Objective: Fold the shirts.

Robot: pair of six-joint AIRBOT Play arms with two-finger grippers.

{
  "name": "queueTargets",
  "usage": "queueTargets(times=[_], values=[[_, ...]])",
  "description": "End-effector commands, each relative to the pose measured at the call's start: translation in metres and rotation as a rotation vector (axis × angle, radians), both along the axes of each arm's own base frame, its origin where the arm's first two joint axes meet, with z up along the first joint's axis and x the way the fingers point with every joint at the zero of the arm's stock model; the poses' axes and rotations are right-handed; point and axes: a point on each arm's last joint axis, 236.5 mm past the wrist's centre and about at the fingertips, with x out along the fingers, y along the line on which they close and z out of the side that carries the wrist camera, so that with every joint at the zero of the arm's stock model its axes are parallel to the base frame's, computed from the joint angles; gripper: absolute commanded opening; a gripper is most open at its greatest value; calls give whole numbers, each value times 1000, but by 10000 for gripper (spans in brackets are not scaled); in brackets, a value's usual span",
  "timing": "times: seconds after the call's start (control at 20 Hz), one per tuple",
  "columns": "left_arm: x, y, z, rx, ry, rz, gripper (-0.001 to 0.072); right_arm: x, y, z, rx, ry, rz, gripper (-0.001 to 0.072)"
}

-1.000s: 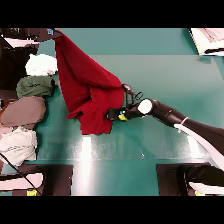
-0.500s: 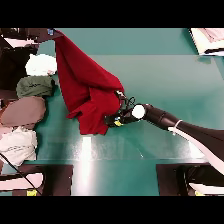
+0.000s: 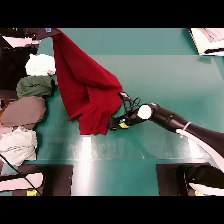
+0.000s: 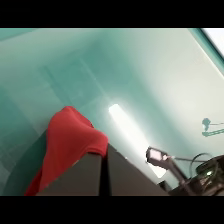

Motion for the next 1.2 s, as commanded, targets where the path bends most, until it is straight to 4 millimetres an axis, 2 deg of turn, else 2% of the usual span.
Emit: queueTargets(times=[0.0, 0.15, 0.25, 0.3, 0.35, 0.4, 0.45, 0.55, 0.65, 0.8, 0.9, 1.0, 1.15], values=[[-2, 0, -2, 8, 6, -5, 23, -9, 19, -18, 4, 39, 15, 460], [-3, 2, -4, 19, 12, -5, 23, -11, 30, -27, -4, 73, 35, 456], [-2, 3, -7, 33, 16, -2, 23, -7, 31, -28, -2, 65, 30, 421], [-2, 4, -7, 34, 16, -2, 23, -5, 31, -29, -5, 52, 30, 290], [-2, 4, -7, 34, 16, -2, 23, -3, 32, -28, -3, 31, 46, 65], [-2, 4, -7, 34, 16, -2, 23, -2, 31, -27, -2, 12, 64, 14], [-2, 4, -7, 34, 15, -2, 23, 2, 27, -22, -9, -14, 73, 13], [1, 8, -1, 26, -5, 22, 23, 16, 6, 5, -30, -84, 79, 12], [11, 24, 13, -5, -43, 98, 23, 38, -42, 43, -98, -165, 34, 12], [19, 53, 40, -54, -99, 210, 23, 71, -148, 108, -222, -301, -141, 11], [14, 58, 50, -66, -111, 230, 23, 88, -202, 157, -195, -405, -306, 11], [2, 47, 65, -113, -127, 193, 23, 97, -244, 204, -178, -524, -426, 11], [-20, 32, 101, -196, -188, 142, 23, 101, -281, 284, -181, -734, -492, 11]])
